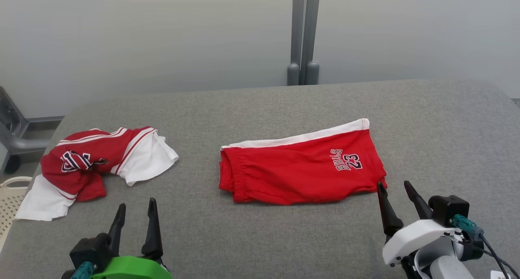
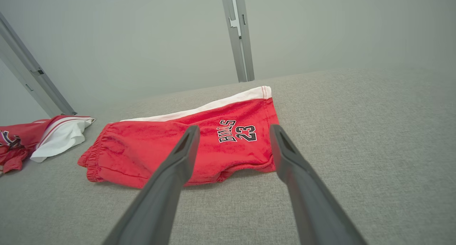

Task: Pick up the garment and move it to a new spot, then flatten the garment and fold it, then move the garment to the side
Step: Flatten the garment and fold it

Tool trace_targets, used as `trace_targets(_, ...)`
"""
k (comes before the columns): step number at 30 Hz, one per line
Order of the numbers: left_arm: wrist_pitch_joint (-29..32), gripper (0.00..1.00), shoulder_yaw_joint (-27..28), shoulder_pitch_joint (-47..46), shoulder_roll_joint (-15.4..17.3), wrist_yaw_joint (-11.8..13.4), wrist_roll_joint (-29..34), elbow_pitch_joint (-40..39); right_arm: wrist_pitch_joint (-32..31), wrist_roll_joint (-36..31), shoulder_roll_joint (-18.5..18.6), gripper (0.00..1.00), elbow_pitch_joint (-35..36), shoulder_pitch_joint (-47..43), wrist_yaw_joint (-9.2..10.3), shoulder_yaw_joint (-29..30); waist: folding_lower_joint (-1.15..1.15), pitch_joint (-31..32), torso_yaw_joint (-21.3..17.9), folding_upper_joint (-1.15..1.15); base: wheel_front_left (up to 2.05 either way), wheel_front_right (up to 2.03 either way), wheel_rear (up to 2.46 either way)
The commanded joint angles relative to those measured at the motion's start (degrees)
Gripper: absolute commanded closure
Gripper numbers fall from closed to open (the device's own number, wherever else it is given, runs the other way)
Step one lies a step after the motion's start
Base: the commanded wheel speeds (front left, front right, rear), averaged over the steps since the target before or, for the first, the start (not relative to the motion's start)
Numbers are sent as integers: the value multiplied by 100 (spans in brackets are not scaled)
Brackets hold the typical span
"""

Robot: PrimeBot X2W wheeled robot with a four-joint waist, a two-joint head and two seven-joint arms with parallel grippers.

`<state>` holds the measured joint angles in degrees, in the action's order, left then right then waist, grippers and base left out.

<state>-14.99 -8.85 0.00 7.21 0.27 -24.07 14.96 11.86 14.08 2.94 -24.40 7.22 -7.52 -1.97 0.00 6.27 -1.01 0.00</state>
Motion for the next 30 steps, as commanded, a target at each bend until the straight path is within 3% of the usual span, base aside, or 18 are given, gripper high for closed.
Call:
trace_targets(1, 32, 0, 35, 107, 24, 3, -22, -20, -45, 32, 0, 0, 67, -100, 6, 9, 0, 54, -113, 0, 0, 0, 0)
trace_targets(14, 476, 0, 40, 693, 385, 391, 139, -618, -755, -203, -4, 0, 921, -636, 6, 169, 0, -35, -262, 0, 0, 0, 0)
trace_targets(30, 546, 0, 25, 765, 406, 450, 55, -748, -845, -8, -6, 0, 1068, -717, 6, 270, 0, -102, -208, 0, 0, 0, 0)
